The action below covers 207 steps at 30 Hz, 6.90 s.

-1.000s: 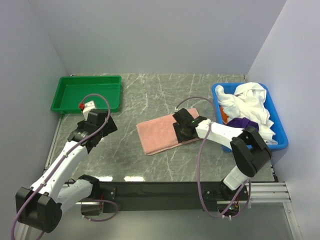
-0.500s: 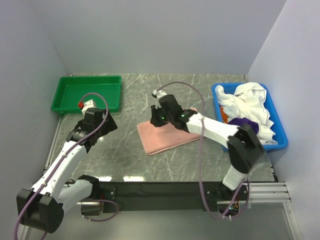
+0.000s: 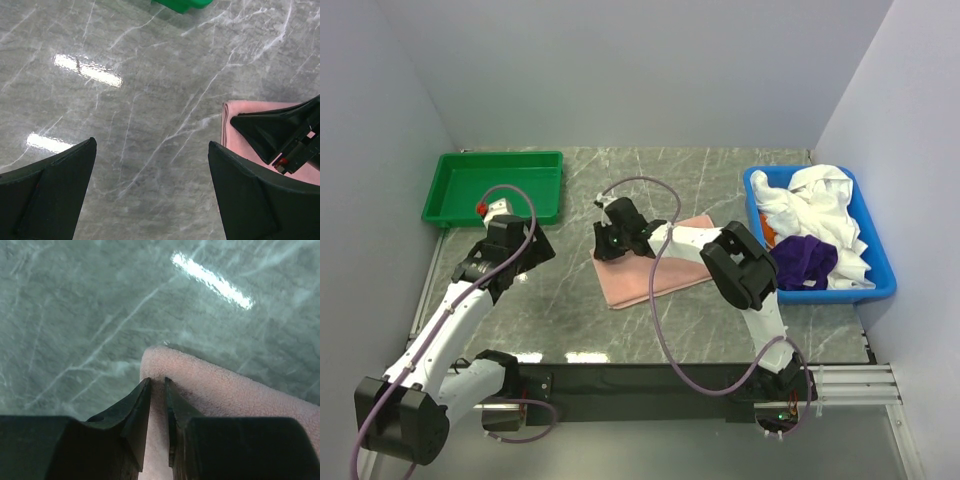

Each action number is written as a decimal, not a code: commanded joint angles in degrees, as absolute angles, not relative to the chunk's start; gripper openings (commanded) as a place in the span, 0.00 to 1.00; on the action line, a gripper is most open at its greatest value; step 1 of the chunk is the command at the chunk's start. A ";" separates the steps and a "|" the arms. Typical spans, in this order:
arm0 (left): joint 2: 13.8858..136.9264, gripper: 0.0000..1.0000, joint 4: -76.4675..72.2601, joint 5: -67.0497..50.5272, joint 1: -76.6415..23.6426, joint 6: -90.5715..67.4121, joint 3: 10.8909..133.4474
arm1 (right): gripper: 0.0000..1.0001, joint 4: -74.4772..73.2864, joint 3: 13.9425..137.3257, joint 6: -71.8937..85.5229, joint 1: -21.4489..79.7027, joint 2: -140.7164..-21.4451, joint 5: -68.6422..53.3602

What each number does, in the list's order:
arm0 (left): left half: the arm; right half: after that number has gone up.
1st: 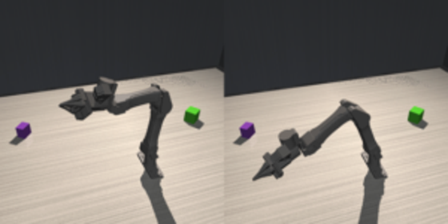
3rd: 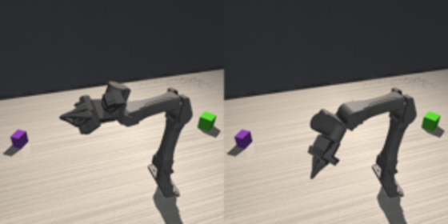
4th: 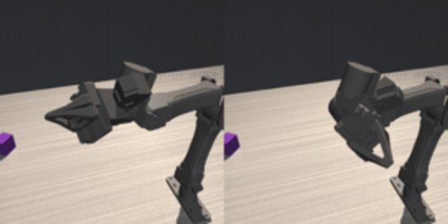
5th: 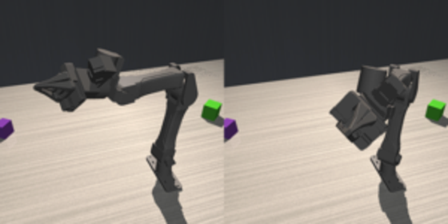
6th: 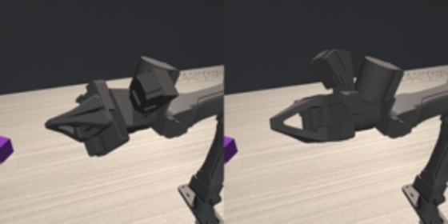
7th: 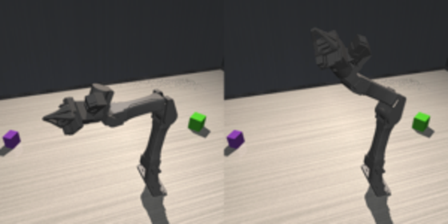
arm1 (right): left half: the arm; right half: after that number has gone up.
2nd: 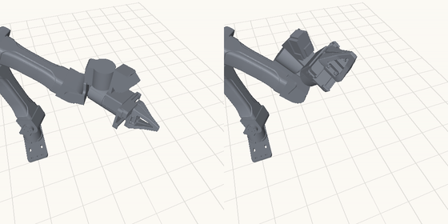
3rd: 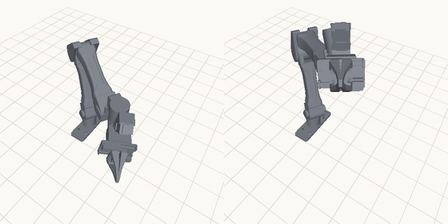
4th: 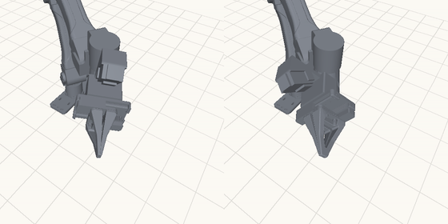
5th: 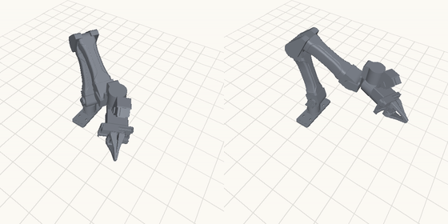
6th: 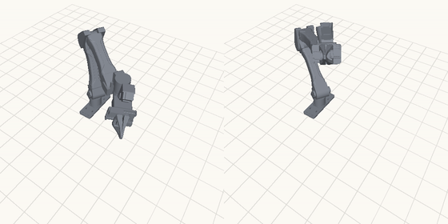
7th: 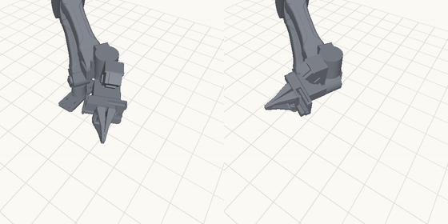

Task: Fold and stack the towels
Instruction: Smooth out wrinkles on the folded towel, then neatly place the folded towel into the bin

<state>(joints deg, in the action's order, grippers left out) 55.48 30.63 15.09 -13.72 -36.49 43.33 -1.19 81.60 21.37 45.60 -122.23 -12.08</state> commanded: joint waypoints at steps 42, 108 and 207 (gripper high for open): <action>54.93 0.99 27.69 8.97 -9.14 -35.24 42.63 | 0.54 -32.87 84.72 5.19 68.38 -117.15 17.14; 65.92 0.99 20.54 1.83 -14.33 -52.48 39.72 | 0.54 -24.43 76.37 3.60 62.75 -107.93 2.10; 91.49 0.99 -10.80 -16.62 -21.62 -67.94 33.59 | 0.00 4.92 59.85 19.51 51.06 -99.49 -17.14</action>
